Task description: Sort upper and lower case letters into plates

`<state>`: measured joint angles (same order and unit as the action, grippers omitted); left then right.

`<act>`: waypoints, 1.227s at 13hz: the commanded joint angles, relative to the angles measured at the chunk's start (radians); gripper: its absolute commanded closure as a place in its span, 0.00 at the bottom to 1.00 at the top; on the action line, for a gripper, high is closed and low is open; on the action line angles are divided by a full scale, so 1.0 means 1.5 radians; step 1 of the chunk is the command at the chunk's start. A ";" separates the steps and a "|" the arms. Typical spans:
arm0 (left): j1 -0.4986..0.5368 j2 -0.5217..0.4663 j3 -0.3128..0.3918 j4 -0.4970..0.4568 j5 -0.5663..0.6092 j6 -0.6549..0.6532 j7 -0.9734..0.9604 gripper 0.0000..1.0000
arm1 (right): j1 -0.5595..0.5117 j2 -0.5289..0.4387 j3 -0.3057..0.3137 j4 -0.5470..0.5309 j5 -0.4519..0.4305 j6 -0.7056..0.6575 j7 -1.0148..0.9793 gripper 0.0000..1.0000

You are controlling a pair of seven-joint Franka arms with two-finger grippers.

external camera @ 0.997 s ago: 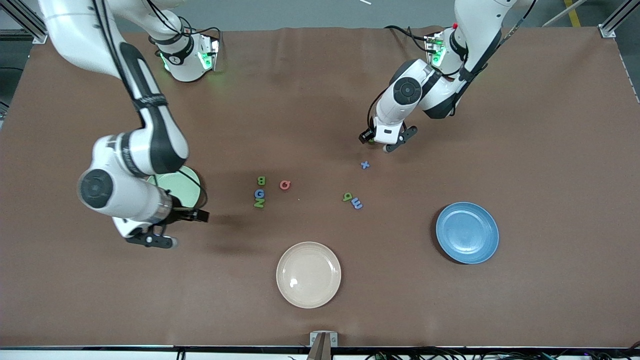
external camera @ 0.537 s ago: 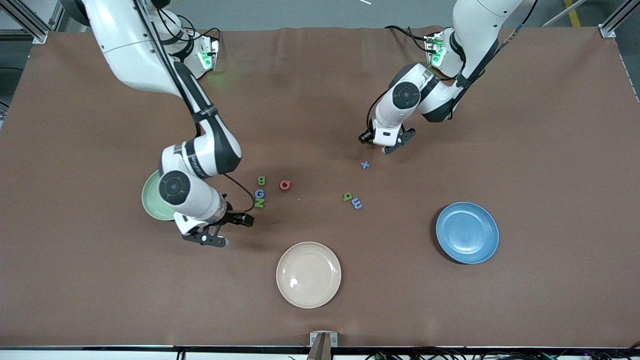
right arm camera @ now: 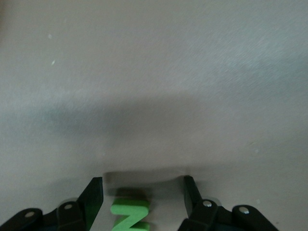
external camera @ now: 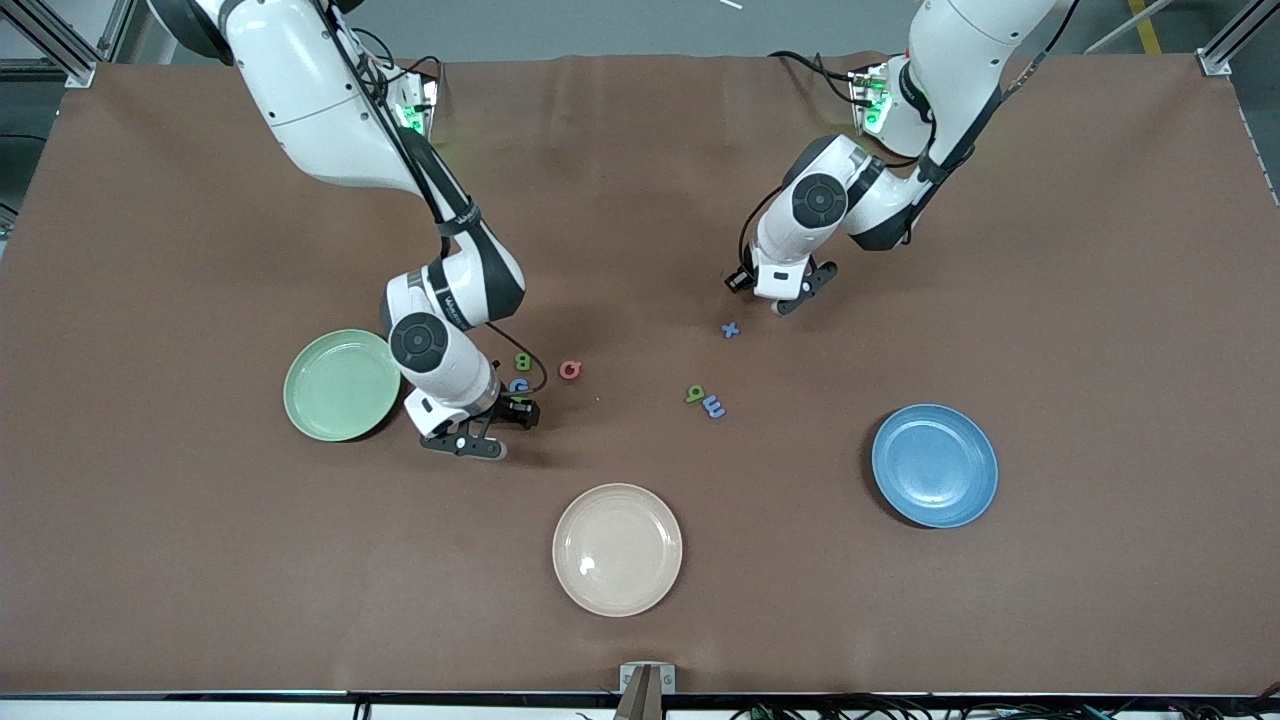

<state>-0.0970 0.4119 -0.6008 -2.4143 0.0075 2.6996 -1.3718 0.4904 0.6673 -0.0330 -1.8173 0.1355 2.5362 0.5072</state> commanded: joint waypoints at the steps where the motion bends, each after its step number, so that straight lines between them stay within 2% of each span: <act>1: 0.004 0.021 0.005 0.026 0.018 -0.001 -0.016 0.79 | 0.022 -0.016 -0.007 -0.026 0.000 0.013 0.036 0.31; 2: 0.002 0.029 0.010 0.040 0.018 -0.002 -0.017 0.97 | 0.028 -0.016 -0.007 -0.028 0.000 0.012 0.038 0.33; 3: 0.002 0.028 0.010 0.048 0.018 -0.003 -0.015 1.00 | 0.029 -0.018 -0.008 -0.035 -0.001 0.012 0.038 0.35; 4: 0.005 0.022 0.011 0.056 0.019 -0.011 -0.014 1.00 | 0.029 -0.019 -0.008 -0.037 -0.003 0.009 0.037 0.38; 6: 0.015 -0.002 0.023 0.104 0.020 -0.086 -0.014 1.00 | 0.029 -0.021 -0.008 -0.048 -0.004 0.008 0.038 0.47; 8: 0.018 -0.002 0.025 0.166 0.020 -0.149 -0.013 1.00 | 0.029 -0.022 -0.008 -0.053 -0.004 0.008 0.038 0.61; 11: 0.050 -0.009 0.029 0.229 0.064 -0.220 -0.010 1.00 | 0.024 -0.022 -0.008 -0.053 -0.004 0.007 0.037 0.95; 12: 0.072 -0.017 0.029 0.242 0.083 -0.246 -0.002 1.00 | 0.019 -0.025 -0.009 -0.050 -0.004 0.005 0.035 0.99; 14: 0.140 -0.019 0.029 0.260 0.136 -0.267 0.053 1.00 | -0.005 -0.048 -0.011 -0.047 -0.005 -0.012 0.017 1.00; 16: 0.222 -0.011 0.029 0.276 0.197 -0.267 0.139 1.00 | -0.048 -0.086 -0.010 -0.045 -0.005 -0.082 -0.069 1.00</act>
<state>0.1350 0.3947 -0.5499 -2.0227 0.2371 2.3196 -1.2623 0.4914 0.6244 -0.0584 -1.8464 0.1329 2.4898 0.5012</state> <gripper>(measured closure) 0.744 0.648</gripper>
